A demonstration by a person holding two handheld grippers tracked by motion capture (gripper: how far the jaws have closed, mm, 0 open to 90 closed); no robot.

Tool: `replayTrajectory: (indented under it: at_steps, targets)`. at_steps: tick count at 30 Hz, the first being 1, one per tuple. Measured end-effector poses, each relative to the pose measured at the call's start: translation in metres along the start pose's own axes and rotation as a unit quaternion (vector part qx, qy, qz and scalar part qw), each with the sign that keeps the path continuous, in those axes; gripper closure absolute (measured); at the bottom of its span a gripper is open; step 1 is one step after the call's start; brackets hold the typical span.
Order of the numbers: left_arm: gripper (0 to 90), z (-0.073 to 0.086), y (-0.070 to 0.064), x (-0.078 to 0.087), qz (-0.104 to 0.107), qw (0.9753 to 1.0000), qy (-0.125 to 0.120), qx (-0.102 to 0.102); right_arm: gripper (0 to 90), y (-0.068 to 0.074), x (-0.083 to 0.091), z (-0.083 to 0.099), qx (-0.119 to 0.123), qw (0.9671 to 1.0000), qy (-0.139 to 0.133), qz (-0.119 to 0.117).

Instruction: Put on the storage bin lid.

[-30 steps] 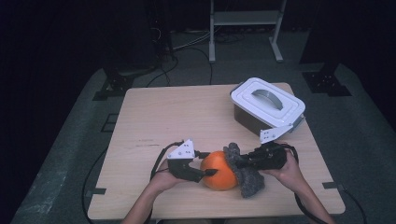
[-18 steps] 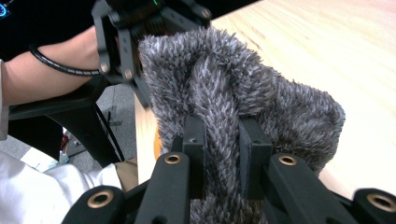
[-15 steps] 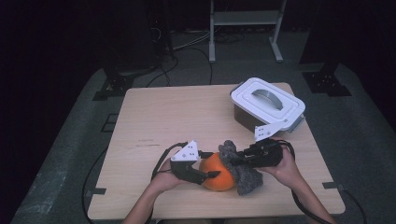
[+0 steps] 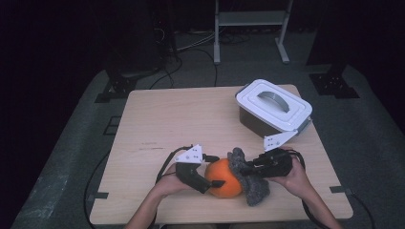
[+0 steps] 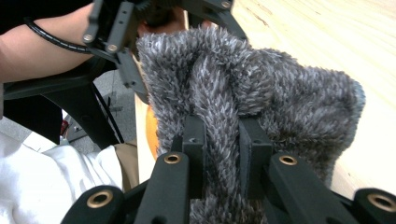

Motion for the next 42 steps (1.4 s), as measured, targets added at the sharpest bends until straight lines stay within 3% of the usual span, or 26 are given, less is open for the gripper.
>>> replayTrajectory:
  at_steps: [5,6,8,9,10,12,13,16,18,20,22,23,25,28,29,32,33,38,42]
  targets:
    - [21.1,0.002,-0.005,0.003,0.024,0.9996,0.003,-0.018,75.2,-0.006,0.003,0.009,-0.013,0.9999,0.003,0.008]
    - [21.9,0.002,-0.004,0.003,0.021,0.9996,0.002,-0.02,75.2,-0.006,0.003,0.009,-0.014,0.9999,0.003,0.007]
    - [20.4,0.003,-0.002,0.003,0.017,0.9997,0.0,-0.016,75.2,-0.007,0.002,0.009,-0.014,0.9999,0.003,0.008]
    - [16.9,0.003,0.002,0.001,0.003,0.9999,0.009,-0.003,75.2,-0.007,0.002,0.009,-0.014,0.9999,0.003,0.007]
    - [11.5,0.003,0.002,0.001,0.003,0.9999,0.009,-0.003,75.2,-0.007,0.002,0.009,-0.014,0.9999,0.004,0.004]
    - [9.1,0.005,0.005,-0.003,0.009,0.9997,0.02,0.013,75.2,-0.007,0.001,0.009,-0.014,0.9999,0.003,0.002]
    - [9.5,0.007,0.004,-0.005,0.022,0.9994,0.022,0.015,75.2,-0.007,0.001,0.01,-0.014,0.9999,0.003,0.002]
    - [16.5,0.009,0.002,-0.007,0.029,0.9993,0.021,0.009,75.2,-0.008,0.002,0.012,-0.018,0.9998,0.007,0.0]
    - [29.3,0.009,0.001,-0.006,0.019,0.9996,0.019,0.007,75.4,-0.008,0.005,0.012,-0.02,0.9998,0.003,-0.006]
    - [31.3,0.006,0.001,-0.004,0.009,0.9998,0.016,0.009,75.4,-0.008,0.007,0.01,-0.019,0.9998,0.001,-0.002]
    - [35.3,0.001,-0.001,-0.002,-0.001,0.9998,0.017,-0.001,76.0,-0.006,0.014,0.003,-0.015,0.9999,-0.006,0.003]
    - [35.5,-0.001,-0.007,-0.006,-0.005,0.9995,0.025,-0.016,76.3,0.0,0.021,-0.008,-0.004,0.9998,-0.018,-0.005]
    - [35.5,-0.003,-0.009,-0.009,-0.008,0.9994,0.026,-0.023,76.3,0.004,0.023,-0.015,0.002,0.9998,-0.021,-0.006]
    - [35.5,-0.008,-0.014,-0.012,-0.021,0.9986,0.036,-0.033,76.3,0.017,0.018,-0.037,0.033,0.9994,0.004,0.011]
    - [35.5,-0.009,-0.015,-0.012,-0.023,0.9984,0.037,-0.035,76.3,0.019,0.012,-0.044,0.039,0.9986,0.027,0.023]
    - [37.2,-0.005,-0.014,-0.011,-0.022,0.9985,0.036,-0.036,76.3,0.016,0.007,-0.047,0.033,0.9984,0.039,0.026]
    - [37.7,-0.002,-0.014,-0.009,-0.022,0.9985,0.035,-0.035,76.3,0.008,0.006,-0.045,0.021,0.9986,0.04,0.028]
    - [38.4,-0.001,-0.011,-0.008,-0.023,0.9987,0.033,-0.032,76.4,-0.006,0.008,-0.033,-0.007,0.9995,0.025,0.018]
    - [40.0,0.0,-0.004,-0.002,-0.03,0.9991,0.026,-0.014,76.4,-0.015,0.016,-0.01,-0.032,0.9992,0.014,0.019]
Point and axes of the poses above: each handheld gripper's, and its own axes: x roughly backward along the jaws, z roughly out of its underside, y roughly to its left, the point moved 6 cm from there along -x, roughly forward along the jaws, and after that the axes turned 14 degrees about y, right-handed, at the moved point
